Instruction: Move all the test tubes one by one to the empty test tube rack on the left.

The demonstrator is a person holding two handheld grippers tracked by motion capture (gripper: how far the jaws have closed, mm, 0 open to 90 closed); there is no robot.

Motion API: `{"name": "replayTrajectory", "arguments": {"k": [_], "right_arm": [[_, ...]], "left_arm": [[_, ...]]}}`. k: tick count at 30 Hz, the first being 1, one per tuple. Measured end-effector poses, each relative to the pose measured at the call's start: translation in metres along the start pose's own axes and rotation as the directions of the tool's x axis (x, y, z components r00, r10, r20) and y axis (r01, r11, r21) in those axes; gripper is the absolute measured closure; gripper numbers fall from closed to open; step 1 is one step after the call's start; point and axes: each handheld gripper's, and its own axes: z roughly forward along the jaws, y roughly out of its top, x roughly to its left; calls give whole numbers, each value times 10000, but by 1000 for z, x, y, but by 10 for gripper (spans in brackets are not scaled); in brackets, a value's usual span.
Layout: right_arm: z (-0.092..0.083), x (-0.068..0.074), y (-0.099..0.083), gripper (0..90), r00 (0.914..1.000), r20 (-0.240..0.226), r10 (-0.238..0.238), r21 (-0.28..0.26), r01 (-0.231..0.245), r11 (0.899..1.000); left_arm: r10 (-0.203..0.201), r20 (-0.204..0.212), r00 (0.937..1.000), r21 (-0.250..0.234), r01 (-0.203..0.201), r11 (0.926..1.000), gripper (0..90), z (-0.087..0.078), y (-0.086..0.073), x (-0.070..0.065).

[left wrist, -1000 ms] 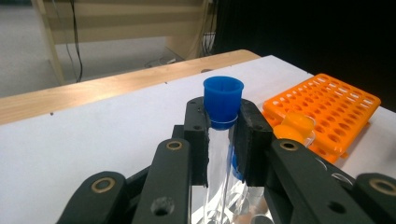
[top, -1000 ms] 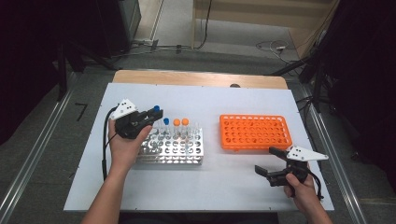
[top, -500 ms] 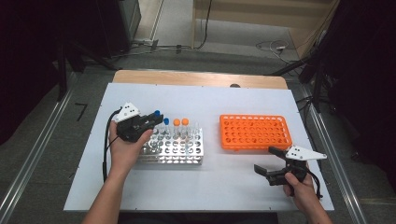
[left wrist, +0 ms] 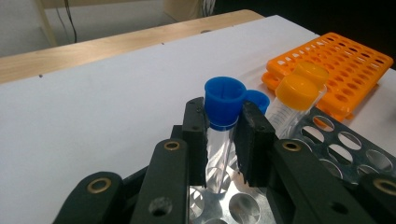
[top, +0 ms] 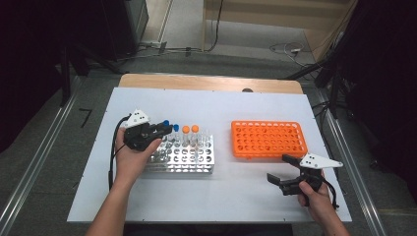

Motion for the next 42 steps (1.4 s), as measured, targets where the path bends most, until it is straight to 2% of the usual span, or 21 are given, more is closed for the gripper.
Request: {"name": "replayTrajectory", "arguments": {"k": [10,22,30,35,40,42], "right_arm": [[1,0,0,3,10000,17,14,28,-14,10000],[2,1,0,3,10000,22,-40,87,40,10000],[2,0,0,3,10000,63,-53,89,53,9999],[2,0,0,3,10000,60,-55,88,54,9999],[2,0,0,3,10000,66,-55,84,55,9999],[2,0,0,3,10000,65,-60,87,59,9999]], "left_arm": [[-60,102,9999,303,57,9995,750,2,-1,1],[11,10,10000,700,-12,9975,751,5,-2,0],[-91,-95,9999,832,99,9965,693,6,-2,1],[-131,-22,9999,583,132,9982,539,3,-2,3],[-369,-77,9993,259,371,9990,228,-3,0,2],[-594,333,9977,180,588,9981,102,-5,1,3]]}}
